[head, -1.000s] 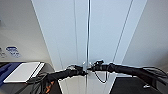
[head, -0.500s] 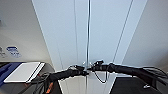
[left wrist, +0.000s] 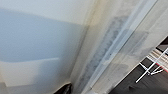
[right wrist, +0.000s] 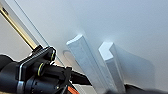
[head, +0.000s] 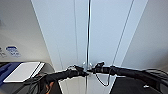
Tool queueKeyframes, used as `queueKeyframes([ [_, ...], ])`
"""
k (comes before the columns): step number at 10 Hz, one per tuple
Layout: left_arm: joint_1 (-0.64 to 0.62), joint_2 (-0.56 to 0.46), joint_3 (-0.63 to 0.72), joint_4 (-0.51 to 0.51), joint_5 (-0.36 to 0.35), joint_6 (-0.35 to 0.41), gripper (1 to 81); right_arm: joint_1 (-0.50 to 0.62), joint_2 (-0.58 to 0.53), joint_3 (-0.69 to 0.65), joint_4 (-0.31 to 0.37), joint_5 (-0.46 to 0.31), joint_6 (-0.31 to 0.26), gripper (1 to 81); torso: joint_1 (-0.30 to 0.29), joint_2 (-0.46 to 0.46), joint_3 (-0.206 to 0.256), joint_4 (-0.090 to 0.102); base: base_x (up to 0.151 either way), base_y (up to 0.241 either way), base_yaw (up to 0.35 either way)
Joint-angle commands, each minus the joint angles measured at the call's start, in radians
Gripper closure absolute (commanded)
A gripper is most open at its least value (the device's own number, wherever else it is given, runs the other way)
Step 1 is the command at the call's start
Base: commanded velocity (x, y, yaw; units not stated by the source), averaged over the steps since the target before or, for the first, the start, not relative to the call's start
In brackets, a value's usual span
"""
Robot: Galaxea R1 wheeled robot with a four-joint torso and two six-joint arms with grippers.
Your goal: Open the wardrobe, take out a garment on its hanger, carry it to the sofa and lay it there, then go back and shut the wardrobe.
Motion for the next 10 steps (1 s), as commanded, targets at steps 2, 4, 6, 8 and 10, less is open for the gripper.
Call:
queueKeyframes([
  [2, -0.061, -0.003, 0.368, -0.001, -0.071, 0.025, 1.0, 0.042, 0.090, 0.193, 0.018, -0.019, 0.014, 1.0, 0.000, 0.000, 0.000, 0.000, 0.000, 0.000, 0.000],
  [4, 0.007, -0.061, 0.480, 0.040, -0.070, 0.025, 1.0, -0.018, 0.081, 0.289, 0.003, -0.026, 0.005, 1.0, 0.001, 0.000, 0.000, 0.000, 0.000, 0.000, 0.000],
  [6, 0.080, -0.144, 0.595, 0.077, -0.070, 0.025, 1.0, -0.085, 0.006, 0.374, -0.031, -0.028, 0.006, 1.0, 0.001, 0.000, 0.000, 0.000, 0.000, 0.000, 0.000],
  [8, 0.145, -0.245, 0.713, 0.101, -0.070, 0.025, 1.0, -0.134, -0.112, 0.489, -0.062, -0.026, 0.006, 1.0, 0.001, 0.000, 0.000, 0.000, 0.000, 0.000, 0.000],
  [10, 0.201, -0.368, 0.867, 0.130, -0.071, 0.027, 1.0, -0.180, -0.239, 0.600, -0.091, -0.026, 0.005, 1.0, 0.001, 0.000, 0.000, 0.000, 0.000, 0.000, 0.000],
])
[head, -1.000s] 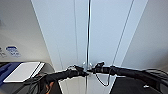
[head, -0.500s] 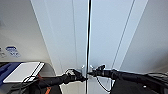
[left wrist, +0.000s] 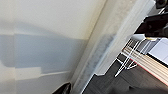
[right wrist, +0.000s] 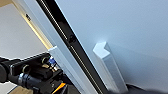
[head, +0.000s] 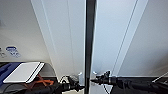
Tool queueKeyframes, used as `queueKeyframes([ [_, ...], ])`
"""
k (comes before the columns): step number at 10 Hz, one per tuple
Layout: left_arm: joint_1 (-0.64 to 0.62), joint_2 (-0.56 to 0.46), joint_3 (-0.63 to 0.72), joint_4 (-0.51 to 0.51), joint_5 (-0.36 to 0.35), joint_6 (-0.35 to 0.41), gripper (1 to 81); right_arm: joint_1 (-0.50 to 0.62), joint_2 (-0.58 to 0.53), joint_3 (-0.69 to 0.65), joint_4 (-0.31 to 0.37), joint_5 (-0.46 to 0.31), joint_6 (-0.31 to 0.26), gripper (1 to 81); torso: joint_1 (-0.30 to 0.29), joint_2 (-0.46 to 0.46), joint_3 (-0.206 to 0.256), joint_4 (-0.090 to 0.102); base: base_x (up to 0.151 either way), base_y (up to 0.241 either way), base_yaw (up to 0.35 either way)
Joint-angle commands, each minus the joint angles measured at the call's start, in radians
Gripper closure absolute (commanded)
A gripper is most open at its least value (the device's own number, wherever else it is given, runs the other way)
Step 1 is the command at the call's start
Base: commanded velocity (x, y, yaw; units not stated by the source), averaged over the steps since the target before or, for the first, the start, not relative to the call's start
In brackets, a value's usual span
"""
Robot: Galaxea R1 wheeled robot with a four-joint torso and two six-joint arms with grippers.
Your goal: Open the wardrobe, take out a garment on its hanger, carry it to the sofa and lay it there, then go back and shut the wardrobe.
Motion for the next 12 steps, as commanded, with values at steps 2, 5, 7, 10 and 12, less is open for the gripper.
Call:
queueKeyframes([
  [2, 0.089, -0.144, 0.472, 0.051, 0.047, -0.015, 1.0, -0.094, -0.133, 0.363, -0.057, -0.139, 0.038, 1.0, 0.000, 0.000, 0.000, 0.000, 0.000, 0.000, 0.000],
  [5, 0.224, -0.342, 0.641, 0.128, -0.031, -0.014, 1.0, -0.160, -0.340, 0.484, -0.097, -0.099, 0.036, 1.0, 0.001, 0.000, 0.000, 0.000, 0.000, 0.000, 0.000],
  [7, 0.352, -0.464, 0.703, 0.200, -0.120, -0.014, 1.0, -0.194, -0.493, 0.545, -0.097, -0.053, 0.033, 1.0, 0.001, 0.000, 0.000, 0.000, 0.000, 0.000, 0.000],
  [10, 0.579, -0.631, 0.691, 0.303, -0.320, -0.012, 1.0, -0.250, -0.693, 0.588, -0.110, -0.019, 0.035, 1.0, 0.001, 0.000, 0.001, 0.000, 0.000, 0.000, 0.000],
  [12, 0.746, -0.691, 0.592, 0.322, -0.499, -0.012, 1.0, -0.267, -0.790, 0.535, -0.108, -0.008, 0.045, 1.0, 0.002, 0.000, 0.001, 0.000, 0.000, 0.000, 0.000],
])
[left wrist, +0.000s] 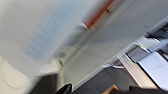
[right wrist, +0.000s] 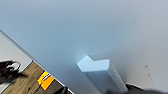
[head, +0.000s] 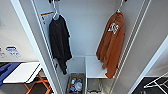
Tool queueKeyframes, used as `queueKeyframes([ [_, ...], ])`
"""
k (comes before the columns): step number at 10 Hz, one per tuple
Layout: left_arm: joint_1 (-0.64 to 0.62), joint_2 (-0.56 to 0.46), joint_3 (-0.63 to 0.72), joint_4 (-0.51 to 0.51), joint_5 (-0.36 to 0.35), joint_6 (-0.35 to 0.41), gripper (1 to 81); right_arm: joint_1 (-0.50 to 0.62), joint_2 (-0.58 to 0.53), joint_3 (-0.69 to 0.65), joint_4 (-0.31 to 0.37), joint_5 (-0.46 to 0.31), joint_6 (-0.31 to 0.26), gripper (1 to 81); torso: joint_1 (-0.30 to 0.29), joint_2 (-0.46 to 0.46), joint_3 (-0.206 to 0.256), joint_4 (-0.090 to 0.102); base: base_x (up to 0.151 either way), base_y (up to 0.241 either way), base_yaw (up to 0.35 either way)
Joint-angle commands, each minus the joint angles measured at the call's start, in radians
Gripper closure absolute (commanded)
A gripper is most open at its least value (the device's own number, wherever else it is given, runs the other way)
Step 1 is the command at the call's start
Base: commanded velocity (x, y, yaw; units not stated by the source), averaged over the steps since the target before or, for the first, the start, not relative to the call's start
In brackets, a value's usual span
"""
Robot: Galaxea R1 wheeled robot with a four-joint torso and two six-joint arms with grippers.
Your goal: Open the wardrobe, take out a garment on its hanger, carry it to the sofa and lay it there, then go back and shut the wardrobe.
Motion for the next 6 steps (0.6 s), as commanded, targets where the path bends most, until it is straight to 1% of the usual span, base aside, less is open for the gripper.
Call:
queueKeyframes([
  [1, 0.256, -0.119, -0.037, 0.150, -0.327, 0.005, 1.0, -0.017, -0.158, 0.010, 0.015, -0.093, 0.057, 1.0, 0.000, 0.000, 0.000, 0.000, 0.000, 0.000, 0.000],
  [2, 0.337, -0.105, -0.167, 0.145, -0.451, -0.003, 1.0, -0.036, -0.165, -0.073, 0.055, -0.097, 0.122, 1.0, -0.002, -0.001, 0.000, 0.000, 0.000, 0.000, 0.000],
  [3, 0.404, -0.062, -0.276, 0.118, -0.548, -0.029, 1.0, -0.081, -0.150, -0.178, 0.077, -0.096, 0.172, 1.0, -0.003, -0.002, 0.001, 0.000, 0.000, 0.000, 0.000],
  [4, 0.446, 0.007, -0.387, 0.087, -0.587, -0.061, 1.0, -0.139, -0.097, -0.314, 0.098, -0.096, 0.238, 1.0, -0.005, -0.002, 0.002, 0.000, 0.000, 0.000, 0.000],
  [5, 0.462, 0.087, -0.489, 0.034, -0.588, -0.104, 1.0, -0.219, -0.012, -0.451, 0.109, -0.093, 0.279, 1.0, -0.004, -0.002, 0.002, 0.000, 0.000, 0.000, 0.000],
  [6, 0.465, 0.164, -0.571, -0.007, -0.579, -0.116, 1.0, -0.286, 0.074, -0.574, 0.120, -0.091, 0.309, 1.0, -0.005, -0.003, 0.002, 0.000, 0.000, 0.000, 0.000],
])
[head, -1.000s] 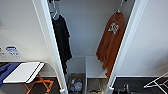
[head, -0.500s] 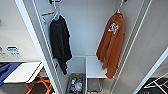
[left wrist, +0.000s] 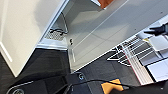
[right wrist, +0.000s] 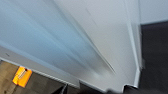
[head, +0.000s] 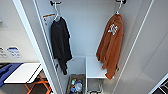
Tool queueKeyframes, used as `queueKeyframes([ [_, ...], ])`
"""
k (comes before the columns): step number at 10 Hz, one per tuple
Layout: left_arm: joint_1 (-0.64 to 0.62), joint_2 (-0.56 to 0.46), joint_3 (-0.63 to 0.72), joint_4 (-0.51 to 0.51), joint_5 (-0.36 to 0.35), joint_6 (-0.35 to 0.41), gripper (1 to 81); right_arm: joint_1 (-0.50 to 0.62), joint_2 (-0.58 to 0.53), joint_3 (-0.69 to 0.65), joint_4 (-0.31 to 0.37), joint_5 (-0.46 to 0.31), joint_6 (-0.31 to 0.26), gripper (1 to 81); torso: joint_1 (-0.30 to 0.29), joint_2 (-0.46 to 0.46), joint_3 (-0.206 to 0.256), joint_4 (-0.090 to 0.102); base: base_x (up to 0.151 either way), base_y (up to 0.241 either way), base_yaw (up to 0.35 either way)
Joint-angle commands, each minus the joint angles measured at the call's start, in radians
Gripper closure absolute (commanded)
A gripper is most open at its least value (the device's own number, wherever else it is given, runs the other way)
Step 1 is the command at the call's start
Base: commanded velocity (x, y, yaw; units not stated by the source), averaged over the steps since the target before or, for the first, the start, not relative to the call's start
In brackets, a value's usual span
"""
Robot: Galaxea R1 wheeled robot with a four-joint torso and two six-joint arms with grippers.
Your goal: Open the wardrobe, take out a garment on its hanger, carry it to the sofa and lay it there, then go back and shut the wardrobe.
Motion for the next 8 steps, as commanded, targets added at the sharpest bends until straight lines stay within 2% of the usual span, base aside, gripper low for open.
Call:
queueKeyframes([
  [1, 0.104, 0.239, -0.374, -0.114, -0.211, -0.091, 1.0, -0.177, 0.246, -0.472, 0.087, -0.044, 0.186, 1.0, 0.000, 0.000, 0.000, 0.000, 0.000, 0.000, 0.000],
  [3, 0.103, 0.378, -0.528, -0.147, -0.155, -0.100, 1.0, -0.250, 0.400, -0.682, 0.093, -0.023, 0.206, 1.0, -0.001, 0.000, 0.000, 0.000, 0.000, 0.000, 0.000],
  [4, 0.103, 0.439, -0.603, -0.179, -0.149, -0.102, 1.0, -0.278, 0.454, -0.730, 0.090, -0.020, 0.206, 1.0, -0.002, -0.001, 0.000, 0.000, 0.000, 0.000, 0.000],
  [6, 0.090, 0.573, -0.789, -0.259, -0.091, -0.102, 1.0, -0.339, 0.561, -0.829, 0.079, -0.020, 0.199, 1.0, -0.002, -0.001, 0.000, 0.000, 0.000, 0.000, 0.000],
  [8, 0.075, 0.697, -0.961, -0.251, 0.001, -0.137, 1.0, -0.395, 0.697, -0.989, 0.078, -0.021, 0.191, 1.0, -0.002, -0.001, 0.000, 0.000, 0.000, 0.000, 0.000],
])
